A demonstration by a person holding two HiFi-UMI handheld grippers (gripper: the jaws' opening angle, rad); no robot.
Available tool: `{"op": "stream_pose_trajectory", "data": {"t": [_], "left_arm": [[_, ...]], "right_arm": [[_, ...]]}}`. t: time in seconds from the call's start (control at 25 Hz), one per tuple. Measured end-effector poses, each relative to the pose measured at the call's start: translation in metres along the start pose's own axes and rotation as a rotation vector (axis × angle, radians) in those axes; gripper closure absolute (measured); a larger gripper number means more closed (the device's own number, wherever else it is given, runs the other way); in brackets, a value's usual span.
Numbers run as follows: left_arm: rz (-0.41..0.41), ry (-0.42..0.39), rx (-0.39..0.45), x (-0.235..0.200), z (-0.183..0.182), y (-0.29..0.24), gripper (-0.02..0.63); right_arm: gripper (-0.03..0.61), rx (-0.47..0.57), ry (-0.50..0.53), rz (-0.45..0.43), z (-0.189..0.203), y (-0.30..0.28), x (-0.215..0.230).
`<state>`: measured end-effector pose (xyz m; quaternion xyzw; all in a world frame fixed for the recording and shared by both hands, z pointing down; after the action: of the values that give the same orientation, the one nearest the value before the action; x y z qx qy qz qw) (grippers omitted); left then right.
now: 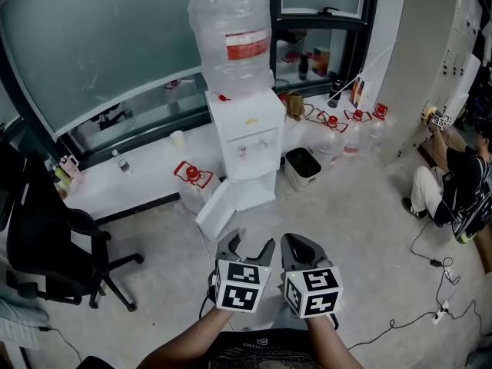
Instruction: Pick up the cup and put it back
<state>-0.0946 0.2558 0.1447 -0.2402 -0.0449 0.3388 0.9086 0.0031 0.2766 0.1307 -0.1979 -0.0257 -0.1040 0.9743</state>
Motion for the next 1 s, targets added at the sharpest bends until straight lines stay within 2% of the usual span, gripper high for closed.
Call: {"op": "stream_pose_trajectory", "data": {"t": [0.4,0.68,1.0], "left_arm": [[-0.017,0.025,-0.026,0.001,-0.039,-0.093,0.337],[-0.063,0.051,-0.060,0.002,-0.056,-0.151,0.337],[-0.145,0.108,-0.065,-0.006,-0.071,-0.196,0.337]], "right_arm": [[0.557,-0.041,-0.017,-0.023,-0.021,-0.059,0.083],[0.557,-0.074,-0.027,-0.077,-0.034,-0.101,0.135],[0.557,-0.120,0.016,-0.164,-0.042,-0.144,0.173]]}}
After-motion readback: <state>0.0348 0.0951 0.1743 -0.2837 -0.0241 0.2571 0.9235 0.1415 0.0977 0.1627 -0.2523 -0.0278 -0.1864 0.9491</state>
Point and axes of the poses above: the fingertips, and each gripper's own axes: y backward along the fingers, x to its right, z out of its underside, the point moved 5 cm from there along y, backward along the fingers, and after that the axes turned 8 degrees about z, right-handed, at the moved point
